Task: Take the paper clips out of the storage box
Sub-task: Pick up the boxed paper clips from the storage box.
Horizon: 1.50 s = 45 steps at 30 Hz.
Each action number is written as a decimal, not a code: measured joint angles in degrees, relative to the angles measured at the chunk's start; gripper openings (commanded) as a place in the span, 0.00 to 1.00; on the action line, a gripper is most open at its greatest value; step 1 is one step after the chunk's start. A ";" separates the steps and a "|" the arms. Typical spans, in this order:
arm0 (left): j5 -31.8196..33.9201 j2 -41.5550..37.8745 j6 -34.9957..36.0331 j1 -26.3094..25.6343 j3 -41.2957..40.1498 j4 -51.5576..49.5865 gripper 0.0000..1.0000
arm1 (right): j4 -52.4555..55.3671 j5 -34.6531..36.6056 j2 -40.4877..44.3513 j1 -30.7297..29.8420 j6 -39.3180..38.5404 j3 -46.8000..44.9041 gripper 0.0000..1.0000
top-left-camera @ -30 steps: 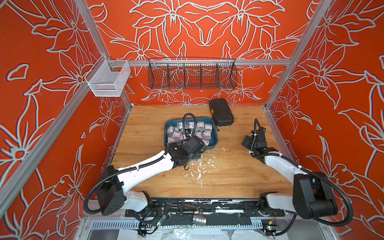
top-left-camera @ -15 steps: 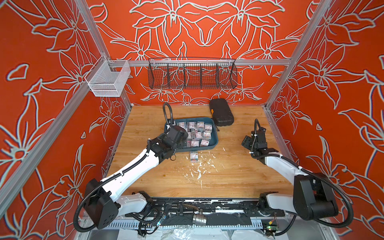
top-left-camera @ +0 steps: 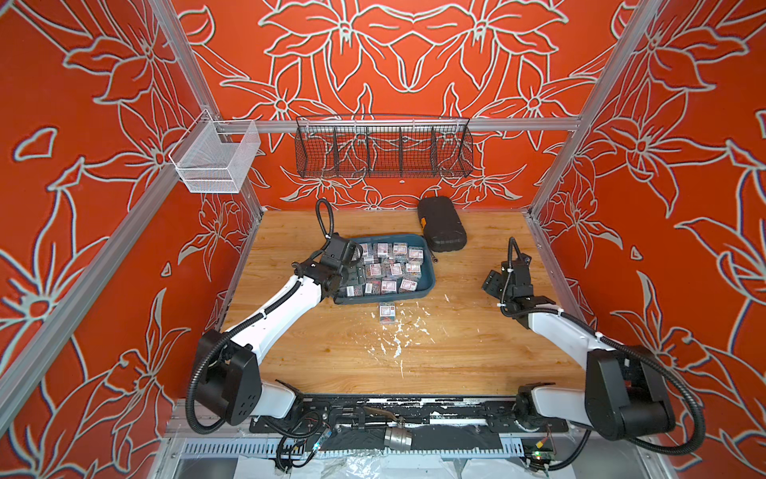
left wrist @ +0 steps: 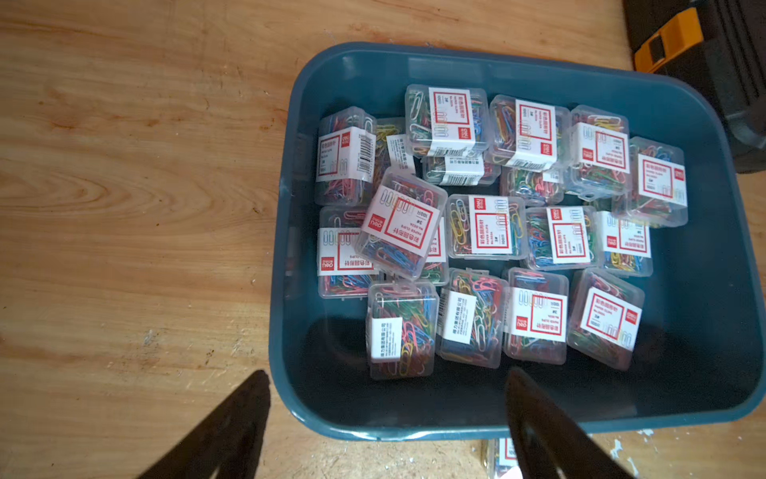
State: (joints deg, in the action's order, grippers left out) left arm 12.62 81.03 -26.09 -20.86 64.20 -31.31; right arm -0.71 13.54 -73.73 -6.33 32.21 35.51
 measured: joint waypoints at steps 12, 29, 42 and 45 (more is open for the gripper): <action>-5.14 10.14 2.38 5.73 7.67 -0.04 0.82 | -0.42 -3.34 2.51 -0.02 -0.81 -2.03 0.79; -10.47 27.54 8.28 9.99 23.17 -11.82 0.80 | -0.42 -4.37 7.10 -0.02 -1.01 -4.79 0.82; -16.70 32.13 10.82 10.03 23.93 -6.54 0.74 | -1.14 -5.07 7.87 -0.07 -1.46 -5.60 0.82; -17.14 32.68 11.17 10.03 23.67 -5.70 0.70 | -1.29 -5.20 7.91 -0.07 -1.55 -5.60 0.82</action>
State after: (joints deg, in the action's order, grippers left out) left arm -4.51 113.71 -14.92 -10.83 87.88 -37.01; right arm -2.00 8.34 -65.82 -6.39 30.65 29.91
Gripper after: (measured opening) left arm 0.716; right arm 0.818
